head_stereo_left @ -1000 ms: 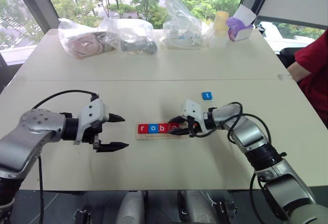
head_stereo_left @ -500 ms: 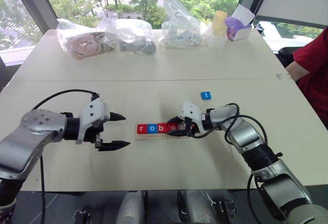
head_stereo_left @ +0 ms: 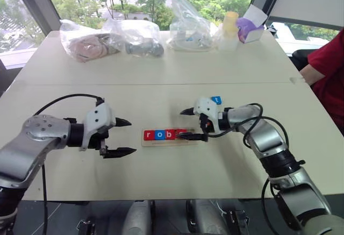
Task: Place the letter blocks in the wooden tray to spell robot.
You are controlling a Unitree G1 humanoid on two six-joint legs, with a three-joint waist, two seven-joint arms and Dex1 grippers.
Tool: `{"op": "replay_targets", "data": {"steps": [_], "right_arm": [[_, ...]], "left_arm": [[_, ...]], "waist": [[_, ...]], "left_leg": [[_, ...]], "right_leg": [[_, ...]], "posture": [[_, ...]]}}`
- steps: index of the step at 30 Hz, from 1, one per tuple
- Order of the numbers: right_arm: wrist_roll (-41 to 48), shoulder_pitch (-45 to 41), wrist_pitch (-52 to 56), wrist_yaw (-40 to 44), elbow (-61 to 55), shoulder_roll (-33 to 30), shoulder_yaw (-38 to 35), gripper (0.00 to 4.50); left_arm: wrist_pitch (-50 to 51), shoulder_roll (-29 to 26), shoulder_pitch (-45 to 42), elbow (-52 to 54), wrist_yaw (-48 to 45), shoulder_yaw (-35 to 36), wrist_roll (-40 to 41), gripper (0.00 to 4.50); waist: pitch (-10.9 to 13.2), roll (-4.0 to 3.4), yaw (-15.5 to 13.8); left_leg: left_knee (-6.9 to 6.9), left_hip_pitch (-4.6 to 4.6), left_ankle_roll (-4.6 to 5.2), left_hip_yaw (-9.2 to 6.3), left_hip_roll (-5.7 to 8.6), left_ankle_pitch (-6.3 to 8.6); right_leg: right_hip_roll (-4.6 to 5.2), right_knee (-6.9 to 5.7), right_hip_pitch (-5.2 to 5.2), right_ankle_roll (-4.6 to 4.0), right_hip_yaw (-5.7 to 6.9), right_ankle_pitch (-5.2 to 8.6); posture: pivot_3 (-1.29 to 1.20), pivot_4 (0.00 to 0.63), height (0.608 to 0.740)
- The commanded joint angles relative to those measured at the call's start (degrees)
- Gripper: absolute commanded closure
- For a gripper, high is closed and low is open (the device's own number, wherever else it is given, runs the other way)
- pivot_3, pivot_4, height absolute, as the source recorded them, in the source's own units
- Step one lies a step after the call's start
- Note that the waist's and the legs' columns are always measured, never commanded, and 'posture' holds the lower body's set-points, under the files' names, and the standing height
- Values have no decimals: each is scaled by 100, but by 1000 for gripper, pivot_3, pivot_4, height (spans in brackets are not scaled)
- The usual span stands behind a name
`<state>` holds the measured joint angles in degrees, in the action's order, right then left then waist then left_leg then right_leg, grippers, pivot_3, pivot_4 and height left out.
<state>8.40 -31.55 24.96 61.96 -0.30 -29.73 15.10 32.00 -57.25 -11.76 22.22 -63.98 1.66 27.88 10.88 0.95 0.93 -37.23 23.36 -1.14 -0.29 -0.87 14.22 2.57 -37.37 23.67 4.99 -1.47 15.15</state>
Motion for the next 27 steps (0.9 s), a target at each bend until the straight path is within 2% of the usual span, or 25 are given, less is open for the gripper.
{"op": "replay_targets", "data": {"steps": [1, 19, 24, 27], "right_arm": [[35, 204, -88, -36, -341, -111, -41, 58], [-532, 105, -969, -339, 399, -85, 111, 58], [-296, 172, -911, -216, -74, -213, -90, 58], [85, 409, -574, -63, -801, -454, -348, 58]], "left_arm": [[-98, 4, -122, 40, -30, 37, -35, 0], [-175, 31, -221, -57, -85, -43, -185, 0], [-144, 43, -190, -11, -77, -3, -165, 0], [-117, 75, -203, 22, -71, 15, -118, 0]], "waist": [[0, 0, -2], [0, 0, 6], [0, 0, 4], [0, -1, -8]], "left_leg": [[0, 0, 0, 1, 1, 0], [0, -1, 0, 6, 1, 0], [-1, -1, 0, 5, 0, 0], [0, 0, 0, 2, -1, 0]], "right_leg": [[1, 0, 0, 0, 0, 0], [-3, 0, 0, 0, 0, 0], [-4, 0, 0, 0, 0, 0], [-2, 0, 0, 0, 0, 0]], "posture": [[0, 150, 740], [0, 150, 740], [0, 150, 740], [0, 150, 740]]}}
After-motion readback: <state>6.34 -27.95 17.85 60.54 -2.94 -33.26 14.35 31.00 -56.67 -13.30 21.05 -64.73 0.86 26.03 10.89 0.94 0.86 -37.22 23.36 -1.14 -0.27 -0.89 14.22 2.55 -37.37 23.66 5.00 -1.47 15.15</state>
